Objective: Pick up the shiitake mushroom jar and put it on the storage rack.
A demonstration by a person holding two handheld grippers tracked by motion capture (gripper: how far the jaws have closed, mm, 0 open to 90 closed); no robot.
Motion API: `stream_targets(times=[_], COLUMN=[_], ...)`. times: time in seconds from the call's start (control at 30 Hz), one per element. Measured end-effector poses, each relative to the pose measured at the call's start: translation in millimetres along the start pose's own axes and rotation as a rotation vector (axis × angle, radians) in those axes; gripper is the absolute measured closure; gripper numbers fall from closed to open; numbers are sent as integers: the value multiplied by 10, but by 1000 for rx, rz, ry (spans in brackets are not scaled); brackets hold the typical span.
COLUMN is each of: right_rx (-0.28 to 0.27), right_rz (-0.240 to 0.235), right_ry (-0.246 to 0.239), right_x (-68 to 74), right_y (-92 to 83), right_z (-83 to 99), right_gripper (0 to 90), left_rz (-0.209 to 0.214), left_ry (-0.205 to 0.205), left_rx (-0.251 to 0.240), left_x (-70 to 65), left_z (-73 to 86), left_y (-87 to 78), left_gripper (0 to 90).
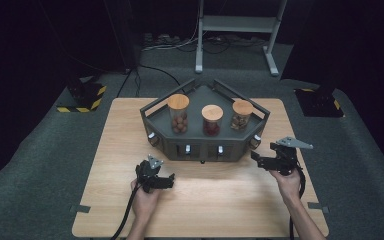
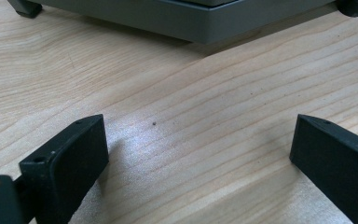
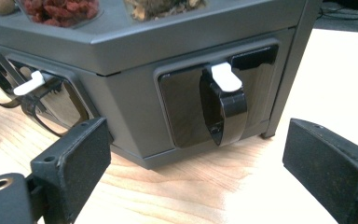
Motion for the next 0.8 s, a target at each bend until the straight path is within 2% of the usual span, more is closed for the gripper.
stream_targets(times=[0.8], right_rx=[30], right_rz=[12], right_ry=[11], right_x=[-13], right_y=[83], right_z=[217], right_gripper=[73], left_rz=[0], left_ry=[1], left_rx=[1], left_x=[0], left_z=[1], left_y=[0], left_gripper=[41])
Point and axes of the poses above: each handheld gripper's, and its own axes: y roughly forward along the jaws, z roughly out of its underside, x roughly to its left, the point moved 10 cm from there along y, roughly forward along the jaws, and after that the axes turned 3 degrees about y, right-handed, at the moved point
